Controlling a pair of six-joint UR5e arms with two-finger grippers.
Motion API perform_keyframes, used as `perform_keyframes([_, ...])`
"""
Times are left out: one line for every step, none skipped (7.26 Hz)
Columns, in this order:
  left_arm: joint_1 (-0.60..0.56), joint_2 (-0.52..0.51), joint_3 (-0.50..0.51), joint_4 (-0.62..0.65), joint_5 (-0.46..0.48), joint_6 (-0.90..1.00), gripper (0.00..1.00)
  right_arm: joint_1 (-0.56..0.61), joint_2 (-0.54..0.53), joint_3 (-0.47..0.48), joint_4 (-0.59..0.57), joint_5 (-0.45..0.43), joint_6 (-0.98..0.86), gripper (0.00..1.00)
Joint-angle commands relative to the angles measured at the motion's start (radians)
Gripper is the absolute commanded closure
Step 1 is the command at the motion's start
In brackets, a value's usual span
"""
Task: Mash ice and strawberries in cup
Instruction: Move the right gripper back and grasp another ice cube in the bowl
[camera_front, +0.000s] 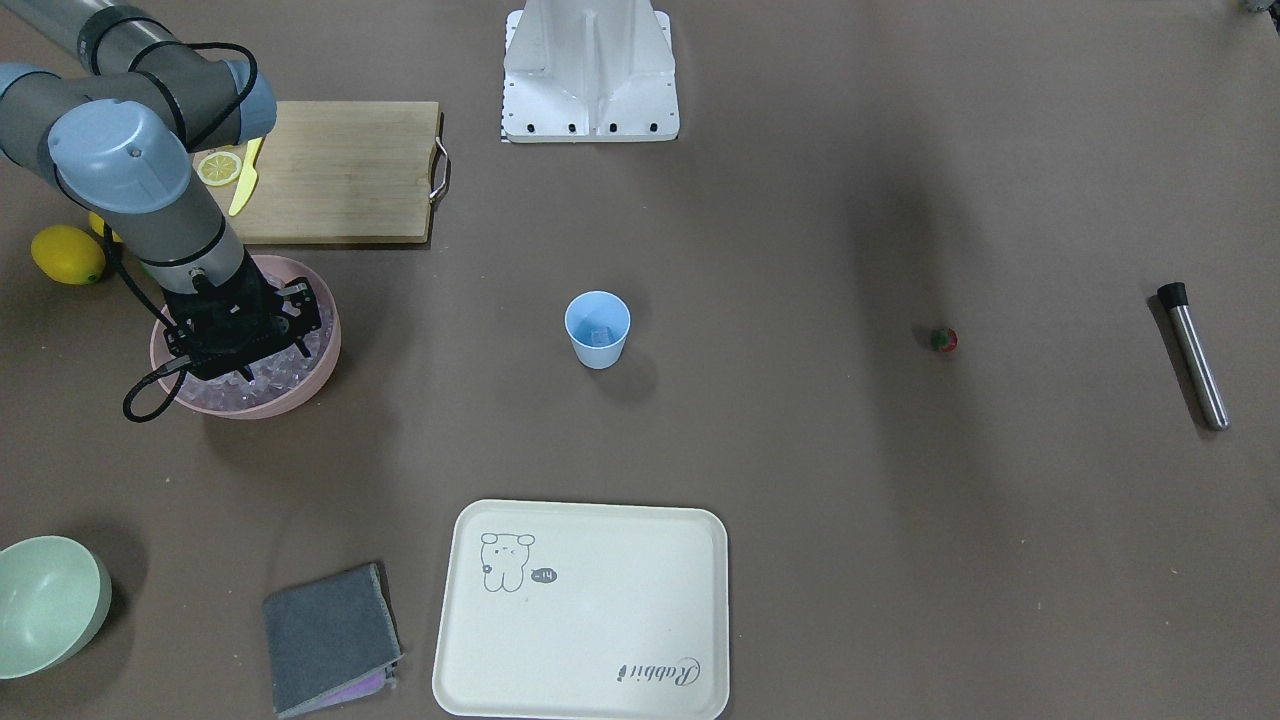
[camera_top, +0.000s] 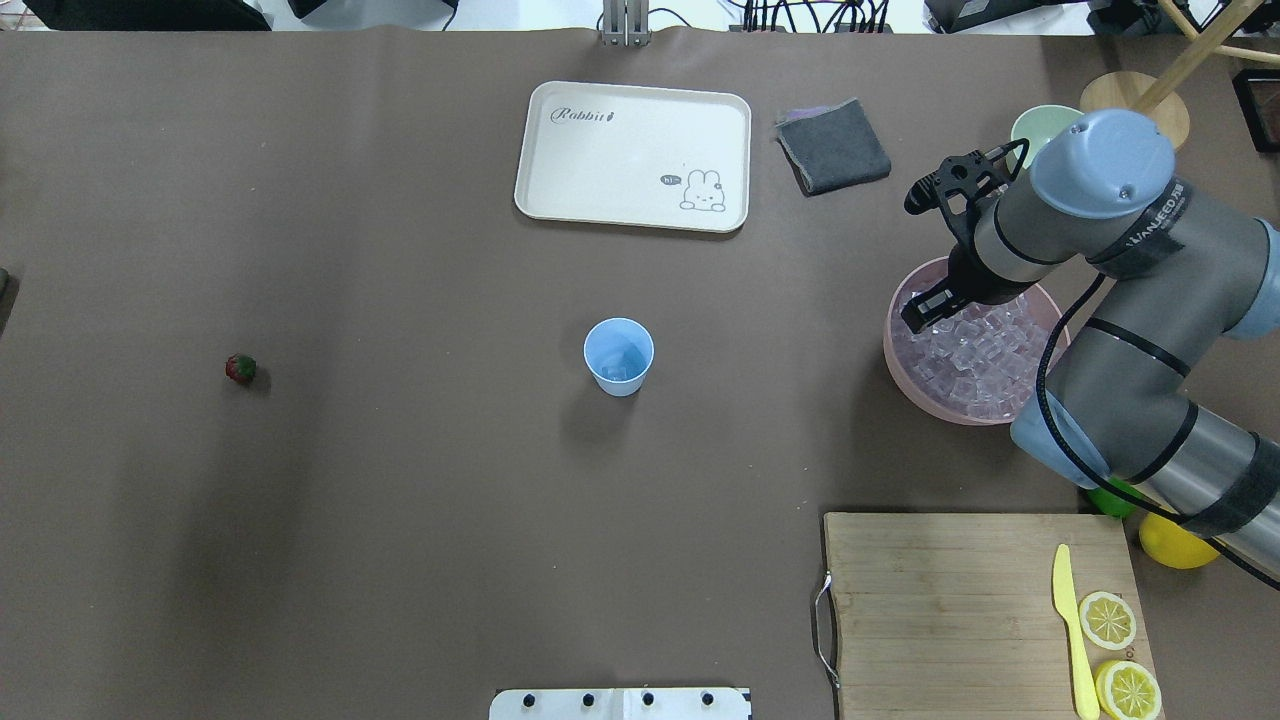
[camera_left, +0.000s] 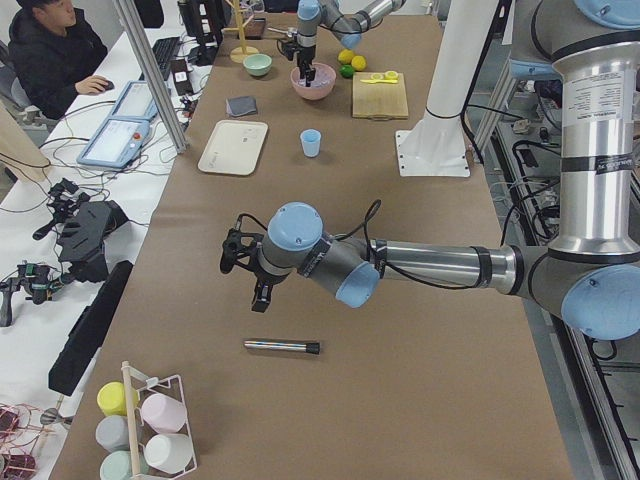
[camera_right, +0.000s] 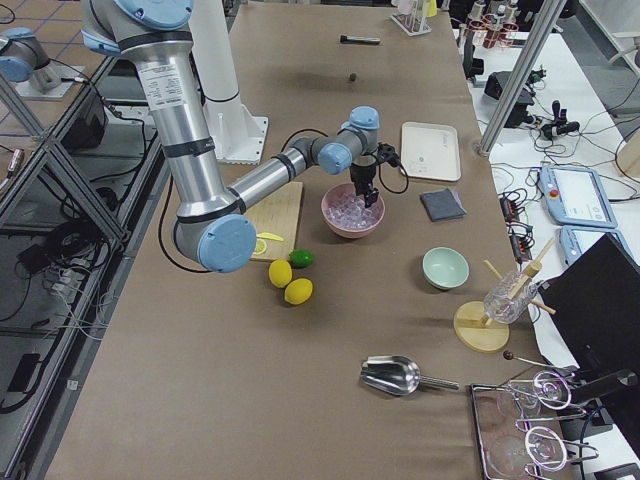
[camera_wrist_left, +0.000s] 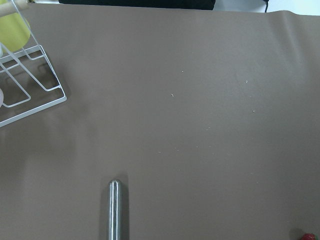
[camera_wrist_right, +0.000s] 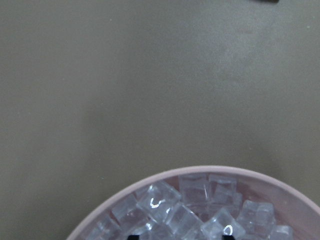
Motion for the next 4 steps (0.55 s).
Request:
perform_keyframes([-0.002, 0.0, -0.001, -0.002, -0.001, 0.001, 0.01, -0.002, -0.014, 0.002, 0.0, 0.002, -0.003, 0.42])
perform_keyframes([-0.002, 0.002, -0.001, -0.002, -0.001, 0.001, 0.01, -0.002, -0.014, 0.026, -0.012, 0.005, 0.003, 0.5])
perform_keyframes([-0.002, 0.002, 0.0, -0.002, -0.001, 0.001, 0.01, -0.002, -0.016, 0.028, -0.013, 0.005, 0.004, 0.61])
perform_keyframes([-0.002, 0.002, -0.001, -0.002, -0.001, 0.001, 0.01, -0.002, -0.017, 0.027, -0.012, 0.005, 0.004, 0.66])
